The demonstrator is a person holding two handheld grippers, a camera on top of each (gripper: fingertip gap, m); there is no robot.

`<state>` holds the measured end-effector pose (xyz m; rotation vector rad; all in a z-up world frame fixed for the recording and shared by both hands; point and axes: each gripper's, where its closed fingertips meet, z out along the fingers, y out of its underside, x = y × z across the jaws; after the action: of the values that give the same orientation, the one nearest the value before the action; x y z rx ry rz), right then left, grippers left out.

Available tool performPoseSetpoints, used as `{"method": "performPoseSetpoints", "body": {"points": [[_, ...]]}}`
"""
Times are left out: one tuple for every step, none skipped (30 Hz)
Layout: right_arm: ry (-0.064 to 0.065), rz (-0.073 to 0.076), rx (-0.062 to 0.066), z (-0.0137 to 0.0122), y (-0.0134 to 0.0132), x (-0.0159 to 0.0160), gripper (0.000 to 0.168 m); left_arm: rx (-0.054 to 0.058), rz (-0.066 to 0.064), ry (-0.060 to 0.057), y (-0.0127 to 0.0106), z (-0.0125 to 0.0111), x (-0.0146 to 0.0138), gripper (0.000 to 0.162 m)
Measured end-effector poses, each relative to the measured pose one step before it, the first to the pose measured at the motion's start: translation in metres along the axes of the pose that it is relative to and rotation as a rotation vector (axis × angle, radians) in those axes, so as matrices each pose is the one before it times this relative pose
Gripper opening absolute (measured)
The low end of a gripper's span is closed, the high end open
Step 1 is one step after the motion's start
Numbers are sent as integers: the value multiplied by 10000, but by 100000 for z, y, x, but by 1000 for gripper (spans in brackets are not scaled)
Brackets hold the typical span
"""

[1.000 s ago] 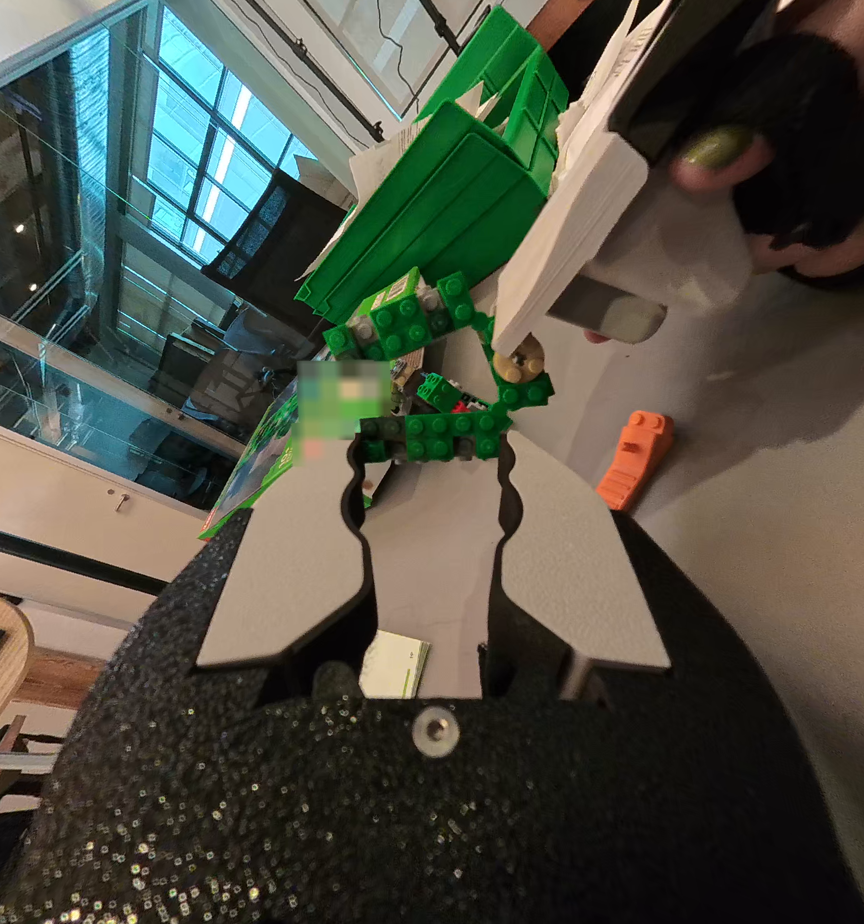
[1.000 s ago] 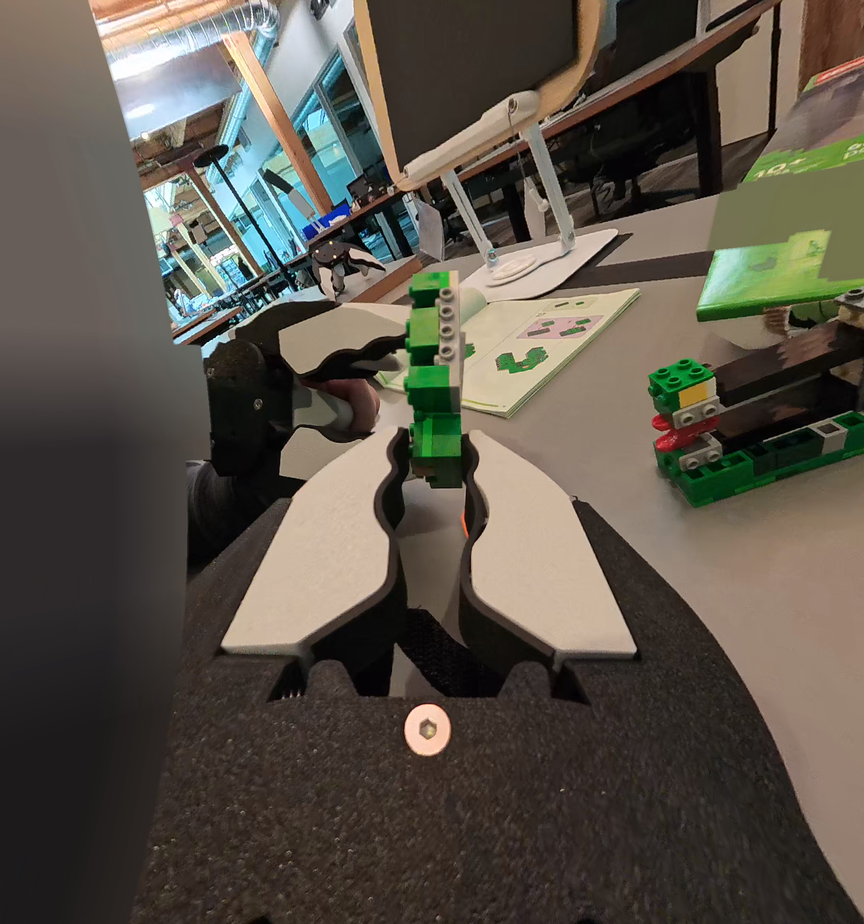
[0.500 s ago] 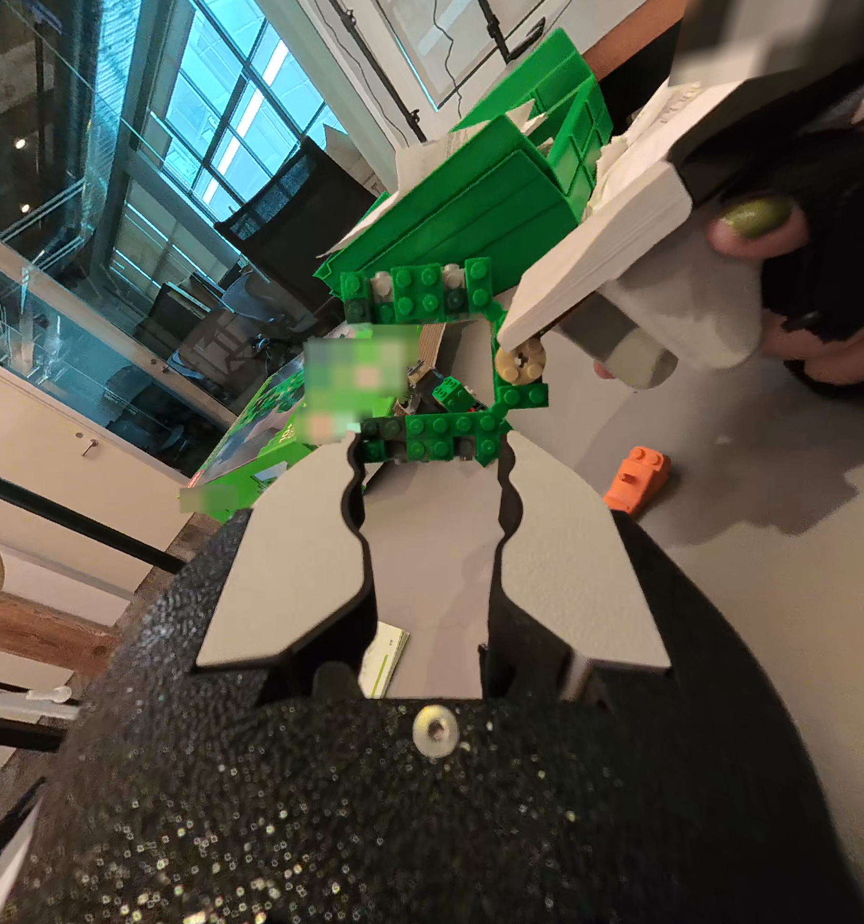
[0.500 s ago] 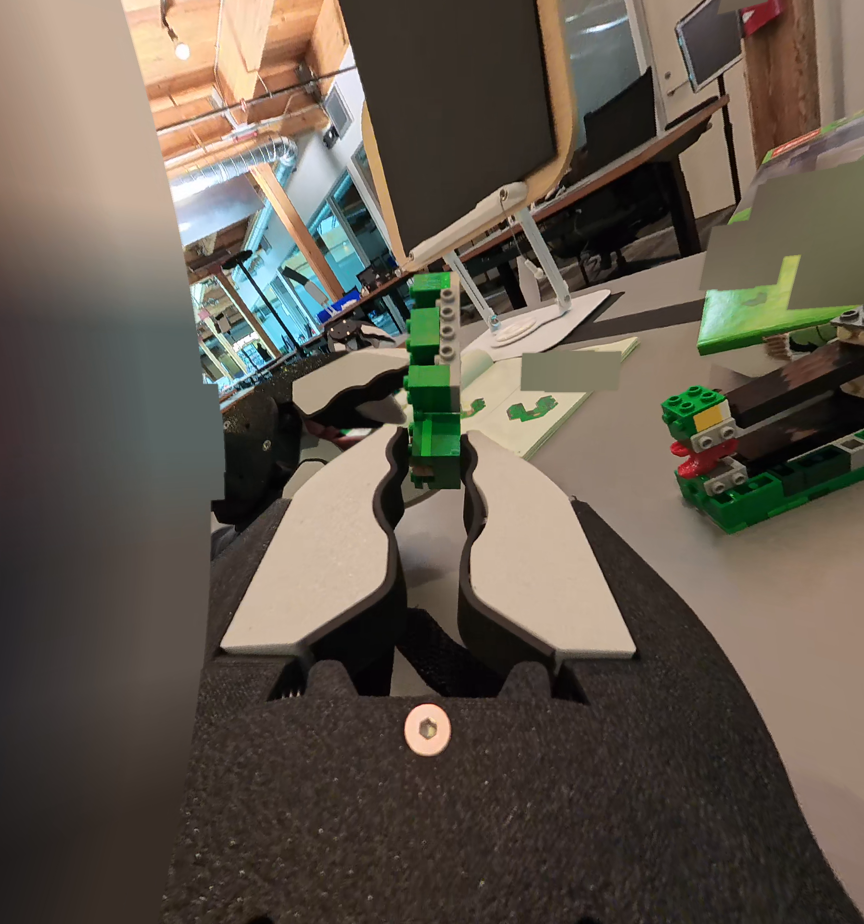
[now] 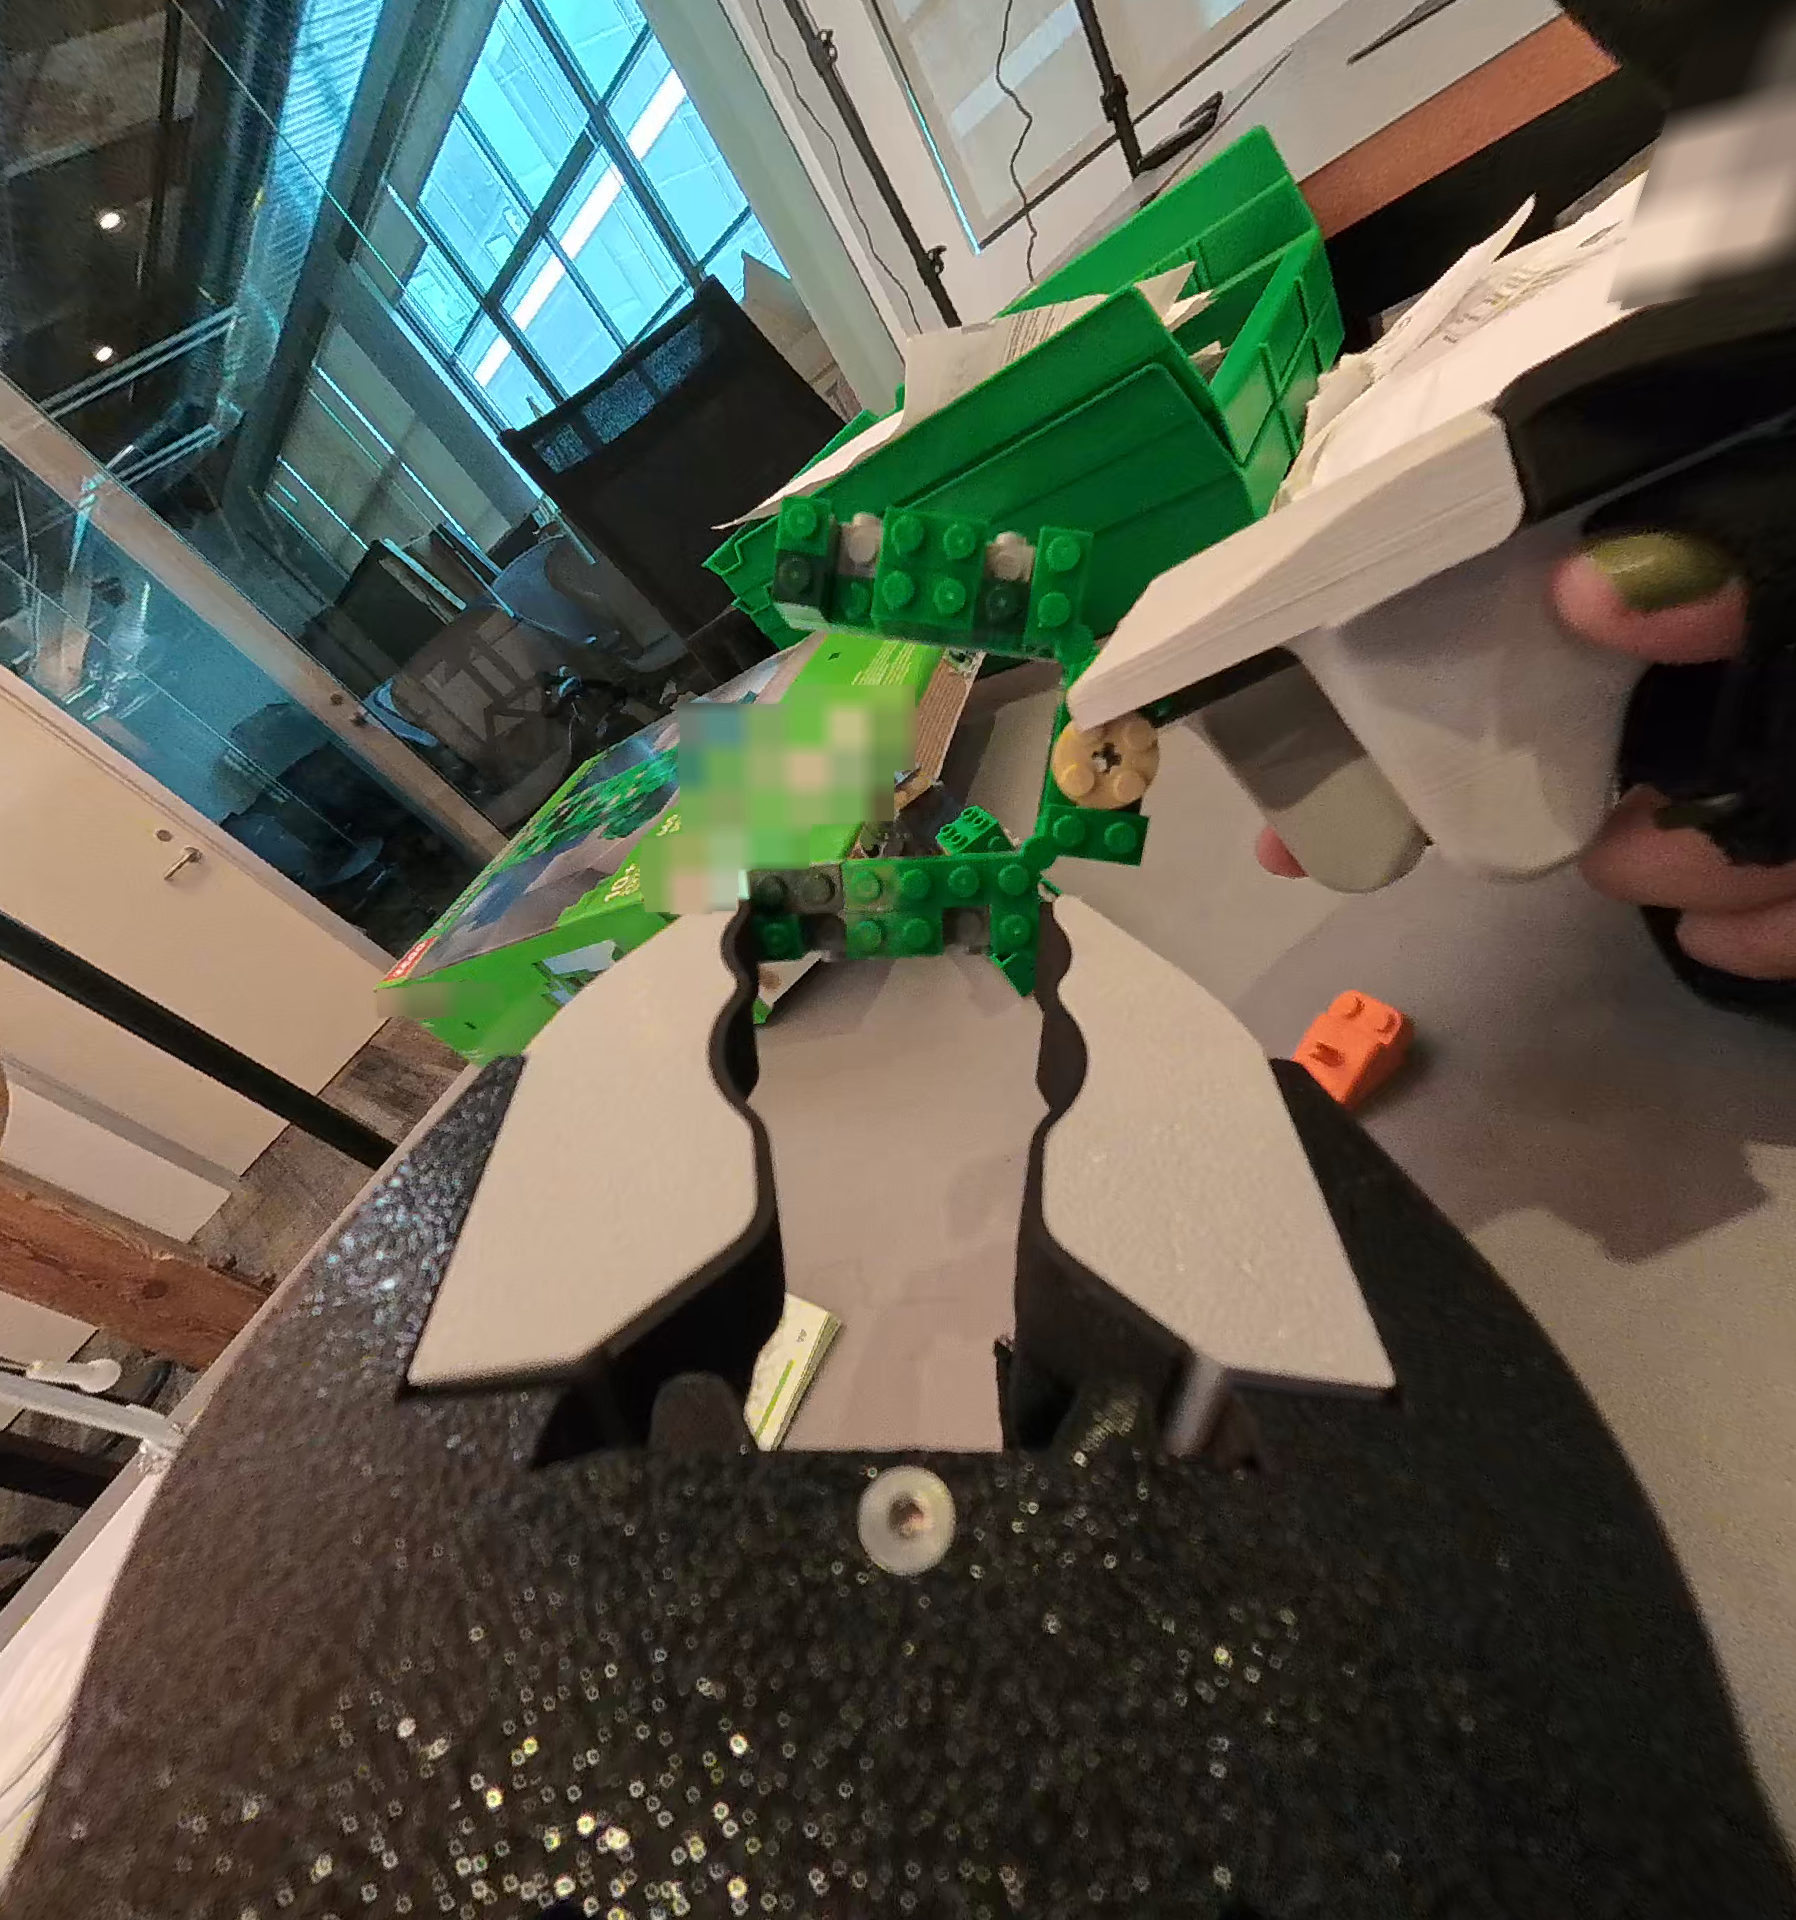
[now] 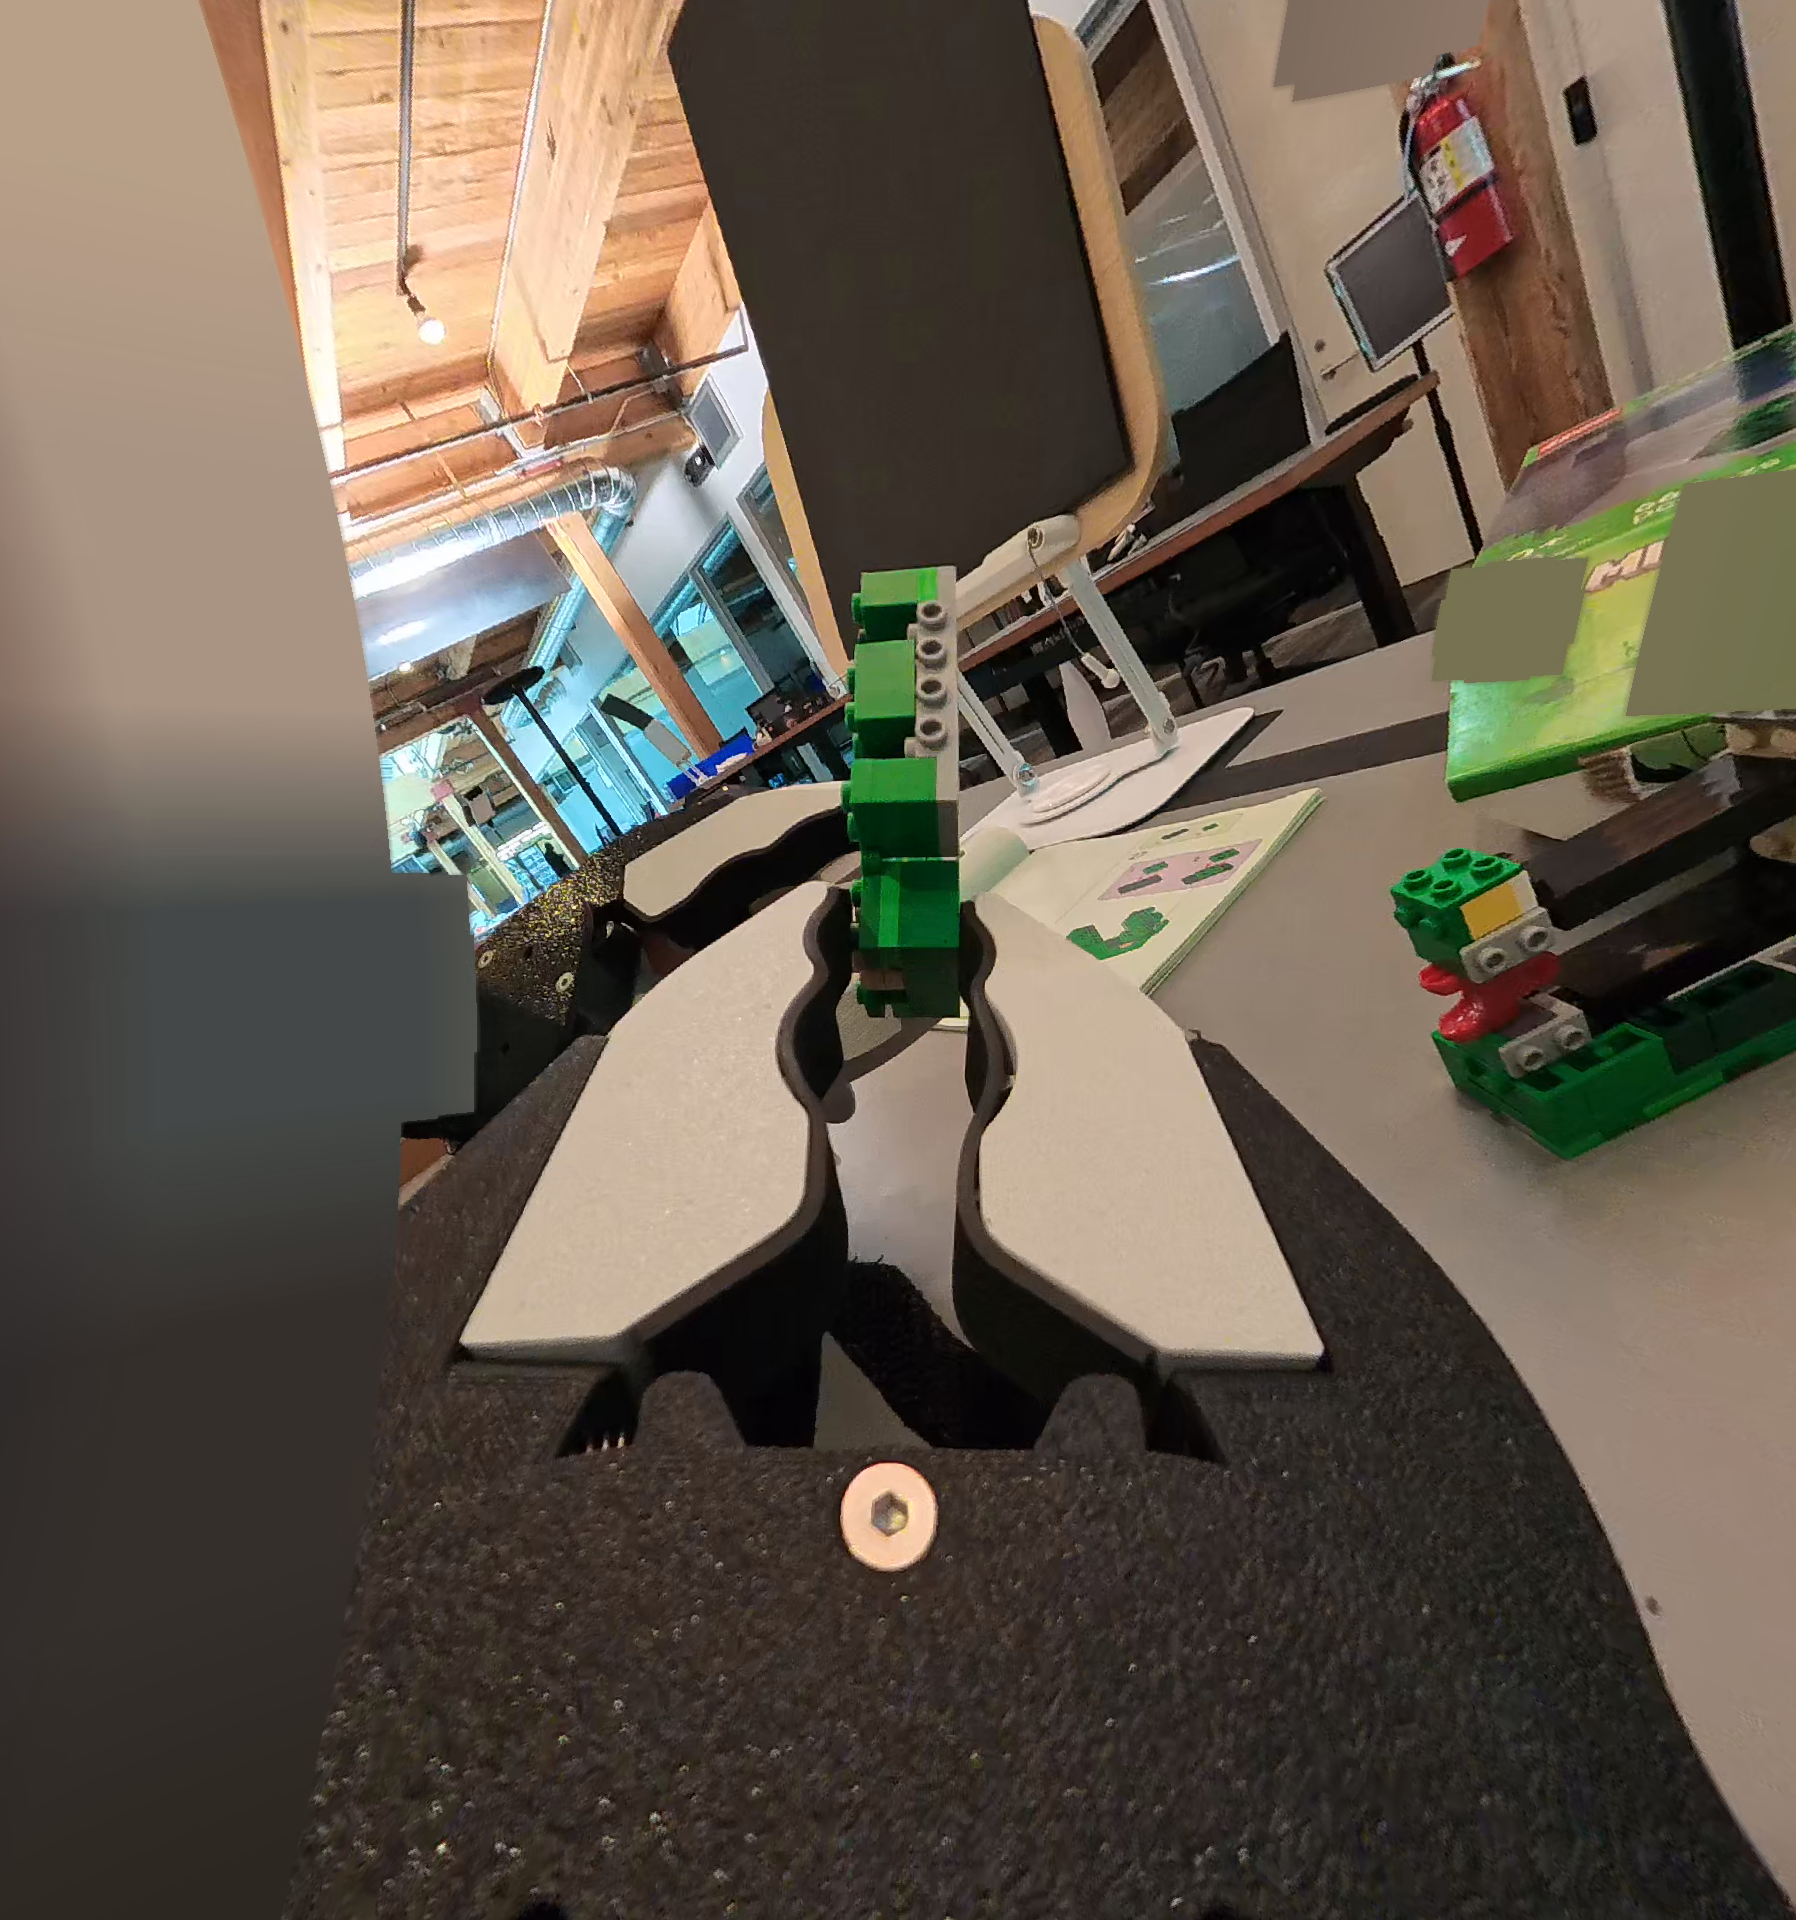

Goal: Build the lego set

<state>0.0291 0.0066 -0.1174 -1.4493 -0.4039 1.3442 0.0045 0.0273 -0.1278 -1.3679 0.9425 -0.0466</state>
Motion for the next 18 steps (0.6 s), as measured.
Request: {"method": "performPoseSetpoints", "body": {"points": [[5, 76, 14, 34, 13, 28, 19, -29, -32, -12, 45, 4, -26, 51], [11, 64, 42, 42, 4, 15, 19, -30, -42, -13, 31, 10, -36, 51], [24, 36, 57, 29, -33, -6, 19, -12, -37, -16, -4, -8, -39, 51], [24, -71, 78, 37, -57, -74, 19, 16, -28, -33, -59, -20, -70, 51], [27, -174, 71, 32, -71, -120, 19, 32, -14, -43, -94, -48, -83, 51], [45, -226, 72, 40, -73, -124, 19, 25, -8, -37, -96, -39, -83, 51], [46, -228, 60, 28, -80, -116, 19, 20, -6, -35, -77, -35, -65, 51], [39, -175, 37, 38, -55, -91, 19, 16, 1, -25, -45, -27, -46, 51], [44, -110, 17, 23, -16, -27, 19, 6, 7, -10, -18, -17, -36, 51], [25, -58, 13, 19, 0, -23, 19, 1, 11, 1, 16, -10, -14, 51], [2, 2, 5, 11, 22, -6, 19, 11, 20, 15, 17, -8, -4, 51], [-16, 26, -18, 19, 37, -5, 19, 15, 23, 19, 13, -19, -3, 51], [-14, 25, -31, 14, 35, 15, 19, 2, 13, 24, 36, -12, 1, 51], [-18, 14, -23, 12, 22, -5, 19, 8, 5, 28, 27, -8, 11, 51], [-12, 13, -41, 20, 51, 5, 19, -15, -8, 29, 50, -4, 12, 51], [8, 0, -43, 10, 50, 43, 19, -30, -12, 23, 62, 6, 16, 51], [0, -8, -23, 10, 32, 15, 19, -10, -3, 11, 35, 11, 16, 51], [-9, -4, -11, -1, 3, -6, 19, 1, 4, 12, 1, -13, 12, 51]]}}
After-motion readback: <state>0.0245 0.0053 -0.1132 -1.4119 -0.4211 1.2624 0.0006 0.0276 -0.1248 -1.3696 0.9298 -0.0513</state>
